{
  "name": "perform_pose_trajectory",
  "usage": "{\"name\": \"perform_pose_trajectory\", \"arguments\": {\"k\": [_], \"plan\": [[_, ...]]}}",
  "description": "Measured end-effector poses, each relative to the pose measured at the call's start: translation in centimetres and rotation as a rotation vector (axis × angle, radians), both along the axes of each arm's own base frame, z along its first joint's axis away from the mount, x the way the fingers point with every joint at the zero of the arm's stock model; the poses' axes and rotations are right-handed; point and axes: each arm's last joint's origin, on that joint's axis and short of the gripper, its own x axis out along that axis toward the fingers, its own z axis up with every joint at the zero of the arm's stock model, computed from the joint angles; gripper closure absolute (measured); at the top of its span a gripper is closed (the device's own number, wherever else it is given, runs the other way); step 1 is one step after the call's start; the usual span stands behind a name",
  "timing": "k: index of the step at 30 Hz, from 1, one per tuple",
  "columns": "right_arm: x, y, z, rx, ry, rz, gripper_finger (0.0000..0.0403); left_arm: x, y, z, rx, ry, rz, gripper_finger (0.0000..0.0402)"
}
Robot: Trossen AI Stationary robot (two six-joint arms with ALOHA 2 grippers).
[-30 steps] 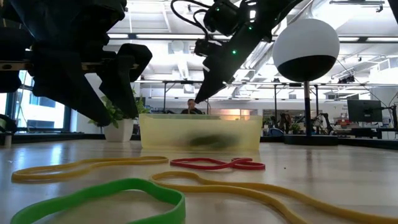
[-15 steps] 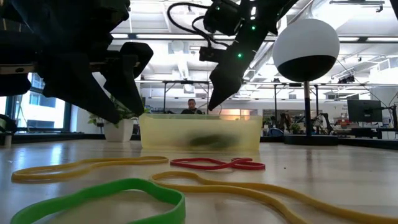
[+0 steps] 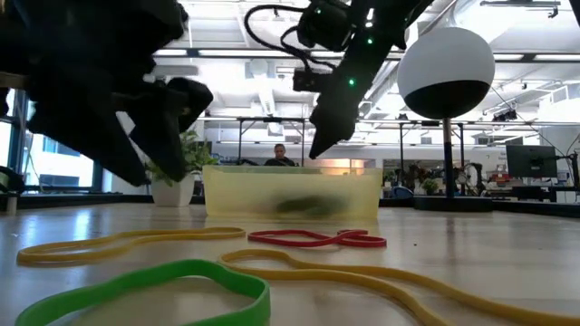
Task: Pick and place rubber bands into bin
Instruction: Put the red rubber band into the yellow bin
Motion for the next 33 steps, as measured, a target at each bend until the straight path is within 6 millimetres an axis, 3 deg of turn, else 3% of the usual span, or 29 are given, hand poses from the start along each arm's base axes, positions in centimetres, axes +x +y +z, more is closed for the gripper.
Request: {"name": "perform_pose_trajectory", "arguments": {"k": [11,20,27,33], "plan": [[0.4,2.9,0.2,0.019,-0.023,0.091,0.0203,-0.3,0.1,-0.2,-0.144,0.050,0.202,0.0245],[-0.7,9.4,4.2,0.160,-0.164,0.373,0.0206,0.0,0.1,0.2,-0.081,0.036,0.167,0.0245],[-3.0,15.5,5.3,0.266,-0.159,0.507,0.0215,2.5,-0.1,1.9,0.099,-0.041,-0.029,0.0245],[-5.2,20.7,5.2,0.280,-0.155,0.531,0.0226,7.0,0.8,1.0,0.174,0.078,-0.127,0.0245]]}}
